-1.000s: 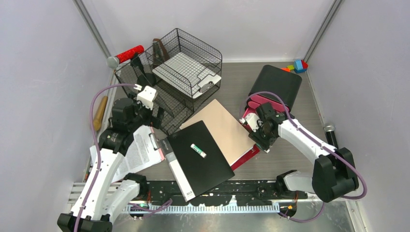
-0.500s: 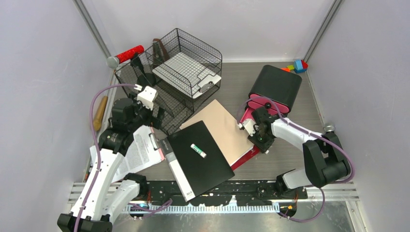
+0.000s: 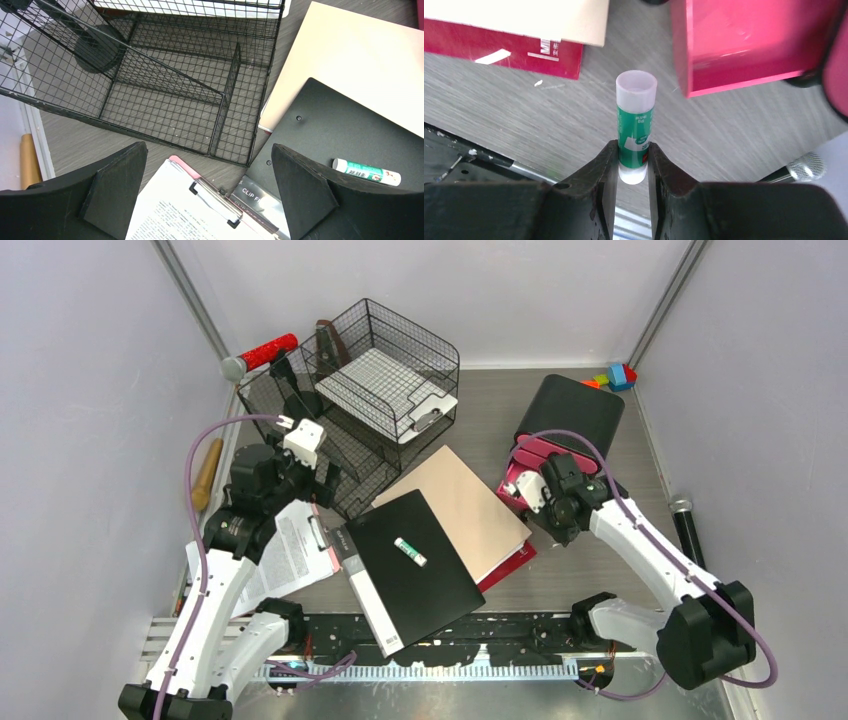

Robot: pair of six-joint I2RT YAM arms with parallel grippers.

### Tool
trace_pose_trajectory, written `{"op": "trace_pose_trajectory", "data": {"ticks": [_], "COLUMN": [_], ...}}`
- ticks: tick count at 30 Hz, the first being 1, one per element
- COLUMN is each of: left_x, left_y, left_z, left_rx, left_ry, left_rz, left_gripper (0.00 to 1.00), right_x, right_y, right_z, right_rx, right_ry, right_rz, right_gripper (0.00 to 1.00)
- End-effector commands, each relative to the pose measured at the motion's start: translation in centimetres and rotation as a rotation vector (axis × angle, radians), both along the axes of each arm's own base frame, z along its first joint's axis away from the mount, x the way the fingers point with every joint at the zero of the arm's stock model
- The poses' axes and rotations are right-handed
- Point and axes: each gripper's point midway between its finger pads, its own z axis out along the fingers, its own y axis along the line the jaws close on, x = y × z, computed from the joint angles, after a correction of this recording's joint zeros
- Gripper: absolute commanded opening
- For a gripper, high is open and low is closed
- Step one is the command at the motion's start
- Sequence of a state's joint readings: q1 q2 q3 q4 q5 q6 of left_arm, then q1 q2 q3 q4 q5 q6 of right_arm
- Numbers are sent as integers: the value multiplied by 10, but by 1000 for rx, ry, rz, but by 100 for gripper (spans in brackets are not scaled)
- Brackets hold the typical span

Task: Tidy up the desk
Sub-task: Pick up the stationery from the center of the board, then place the stationery in the drawer.

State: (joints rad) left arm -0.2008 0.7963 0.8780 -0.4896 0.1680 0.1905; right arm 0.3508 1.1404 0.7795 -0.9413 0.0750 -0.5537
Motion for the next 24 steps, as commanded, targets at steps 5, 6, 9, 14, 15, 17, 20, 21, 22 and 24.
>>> {"op": "trace_pose_trajectory", "data": {"ticks": [5,6,9,14,15,17,20,21,22,24], "left_x": [2,1,2,2,2,2,2,2,2,2], "left_y": [-2,-2,-2,-3,-3,-3,-3,-3,-3,-3], "left_z": [5,5,5,3,3,2,2,3,3,2], "left_rx": [-10,-9,-10,-6,-6,-4,-3,-3,-3,-3], "left_ry": [-27,-27,-27,-23,-23,-22,-22,-23,-23,-21], "left_rz": [-13,-13,-15,-19,-19,-20,-21,-22,-23,-25], "left_gripper": [99,99,99,99,99,99,99,99,99,99], "right_x": [55,62,86,116,120,127,131,131,130,128], "right_y": [10,11,10,9,9,10,12,13,14,20], "right_z": [44,41,36,23,22,20,21,23,26,31], "right_rx": [4,-10,-53,-121,-128,-138,-133,-127,-115,-79], "right_ry": [-154,-147,-176,-175,-183,-182,-185,-190,-190,-188], "right_rz": [-15,-9,-5,8,6,4,2,0,2,-6], "right_gripper": [13,14,17,24,27,34,49,51,54,60]}}
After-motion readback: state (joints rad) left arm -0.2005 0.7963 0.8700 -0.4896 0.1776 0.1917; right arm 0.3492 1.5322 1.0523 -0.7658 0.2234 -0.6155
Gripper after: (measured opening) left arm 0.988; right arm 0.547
